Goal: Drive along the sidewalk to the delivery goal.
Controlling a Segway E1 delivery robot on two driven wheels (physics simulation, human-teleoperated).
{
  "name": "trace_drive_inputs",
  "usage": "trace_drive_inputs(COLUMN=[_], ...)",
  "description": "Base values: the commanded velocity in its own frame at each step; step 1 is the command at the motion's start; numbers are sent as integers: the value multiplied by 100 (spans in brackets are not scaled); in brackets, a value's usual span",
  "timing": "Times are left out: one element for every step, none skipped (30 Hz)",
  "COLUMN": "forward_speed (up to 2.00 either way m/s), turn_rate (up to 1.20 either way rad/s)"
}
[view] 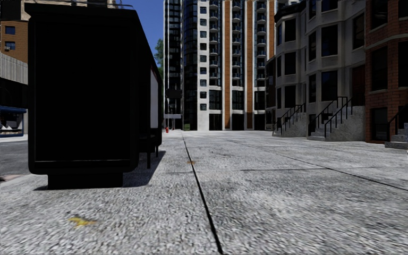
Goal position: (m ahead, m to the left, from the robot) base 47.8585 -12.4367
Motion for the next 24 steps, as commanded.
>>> trace_drive_inputs(forward_speed=[200, 200, 200, 200, 200, 200, 200, 200, 200, 200, 200, 200, 200, 200, 200, 200, 200, 200, 200, 200, 200, 200, 200, 200], turn_rate=[-31, -31, -31, -30, -22, -12, -2, 0, 0, 0, 0, 0, 0, 0, 0, 0, 0, 0, 0, 0, 0, 0, 0, 0])
